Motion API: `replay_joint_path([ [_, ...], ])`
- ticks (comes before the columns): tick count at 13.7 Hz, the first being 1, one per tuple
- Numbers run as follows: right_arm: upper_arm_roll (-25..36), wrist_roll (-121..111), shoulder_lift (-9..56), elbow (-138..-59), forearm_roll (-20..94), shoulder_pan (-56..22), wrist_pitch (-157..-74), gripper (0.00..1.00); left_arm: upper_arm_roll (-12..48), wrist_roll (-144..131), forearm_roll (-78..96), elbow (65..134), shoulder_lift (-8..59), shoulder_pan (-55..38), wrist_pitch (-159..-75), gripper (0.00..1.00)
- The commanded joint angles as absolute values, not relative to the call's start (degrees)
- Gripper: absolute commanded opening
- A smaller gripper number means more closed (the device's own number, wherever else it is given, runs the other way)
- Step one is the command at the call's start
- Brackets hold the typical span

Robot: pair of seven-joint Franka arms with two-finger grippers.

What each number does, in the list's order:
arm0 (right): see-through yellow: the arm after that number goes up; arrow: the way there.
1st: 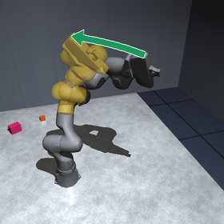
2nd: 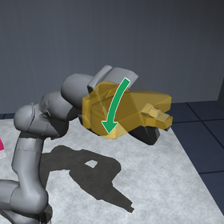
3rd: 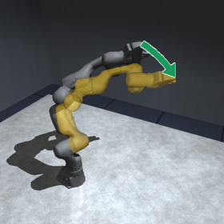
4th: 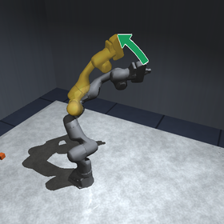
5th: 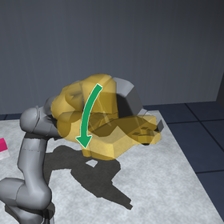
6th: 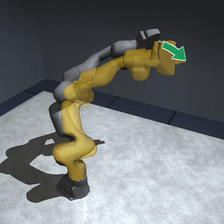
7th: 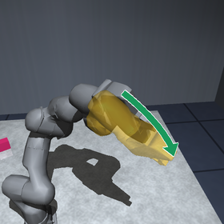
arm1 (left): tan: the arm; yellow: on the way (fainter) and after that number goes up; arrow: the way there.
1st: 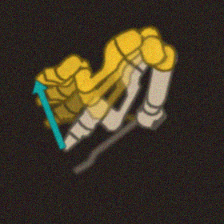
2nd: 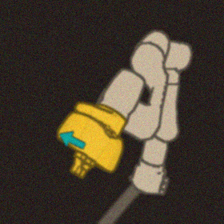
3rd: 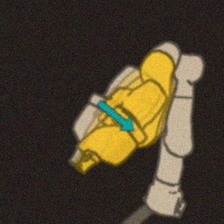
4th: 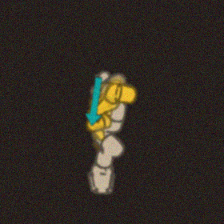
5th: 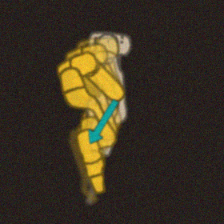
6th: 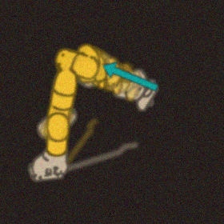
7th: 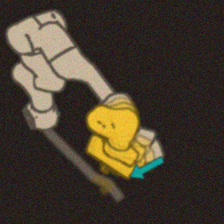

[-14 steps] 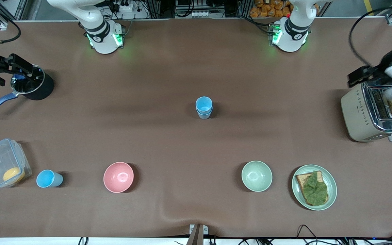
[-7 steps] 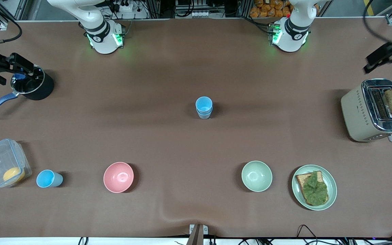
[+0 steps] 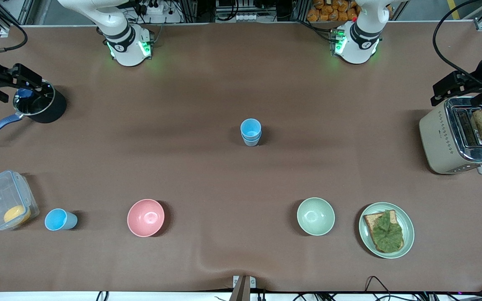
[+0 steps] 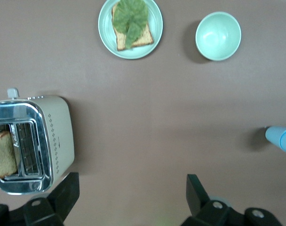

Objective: Stack blue cups with both arms

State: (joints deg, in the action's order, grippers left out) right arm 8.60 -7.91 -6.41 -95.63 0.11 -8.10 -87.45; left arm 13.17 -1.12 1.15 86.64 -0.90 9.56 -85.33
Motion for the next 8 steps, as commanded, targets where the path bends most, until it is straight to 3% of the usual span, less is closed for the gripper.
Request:
replay_joint_path([
  [1,7.21,-8.17,-8.17,-97.12,-0.35,-6.42,-87.36,1.0,6.02,0.09,1.14,83.59,-1.23,2.15,-81.74,1.0],
  [3,7.21,-8.17,-8.17,-97.21,-0.18,-6.5,-87.36,1.0,3.08,0.09,1.23,83.58,-1.32,-1.48,-79.99,1.0],
  [8,7.12,-8.17,-8.09,-97.21,0.17,-6.5,-87.98,1.0,3.6,0.97,1.23,83.67,-1.14,-1.32,-79.89,1.0],
])
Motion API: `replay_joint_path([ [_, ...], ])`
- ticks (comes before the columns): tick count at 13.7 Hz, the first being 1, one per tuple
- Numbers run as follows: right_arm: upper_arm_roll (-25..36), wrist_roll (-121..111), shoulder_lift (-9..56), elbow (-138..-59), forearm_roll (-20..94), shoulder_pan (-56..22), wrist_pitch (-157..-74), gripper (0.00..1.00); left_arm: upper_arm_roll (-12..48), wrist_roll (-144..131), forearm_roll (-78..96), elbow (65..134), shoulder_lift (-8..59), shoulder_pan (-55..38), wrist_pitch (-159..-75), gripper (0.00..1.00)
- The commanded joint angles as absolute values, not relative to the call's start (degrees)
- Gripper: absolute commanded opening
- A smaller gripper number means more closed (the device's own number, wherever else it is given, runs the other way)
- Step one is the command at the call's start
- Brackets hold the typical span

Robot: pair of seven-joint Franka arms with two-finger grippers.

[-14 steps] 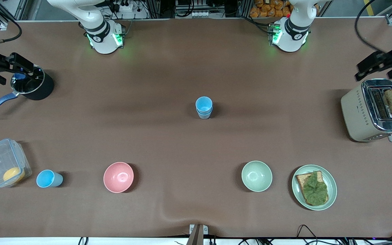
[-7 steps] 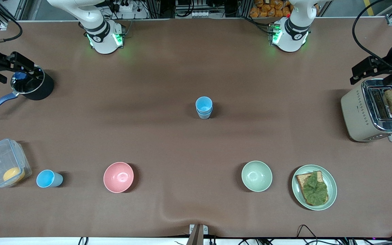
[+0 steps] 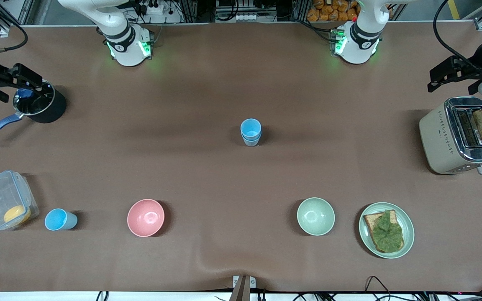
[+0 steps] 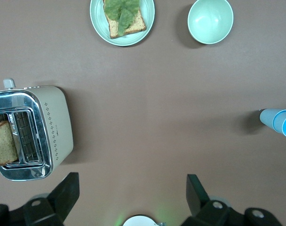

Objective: Stack blue cups with both arms

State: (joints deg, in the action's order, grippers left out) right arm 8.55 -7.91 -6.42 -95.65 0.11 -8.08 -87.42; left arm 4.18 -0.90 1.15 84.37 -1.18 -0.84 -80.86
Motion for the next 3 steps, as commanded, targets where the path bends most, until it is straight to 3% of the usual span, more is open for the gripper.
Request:
replay_joint_path([
  [1,7.12,-8.17,-8.17,-97.21,0.26,-6.5,-87.98,1.0,3.6,0.88,1.14,83.67,-1.06,-1.49,-79.98,1.0],
  [3,7.21,-8.17,-8.17,-97.12,0.79,-6.59,-88.07,1.0,3.6,0.88,1.32,83.58,-0.88,-1.58,-79.98,1.0],
])
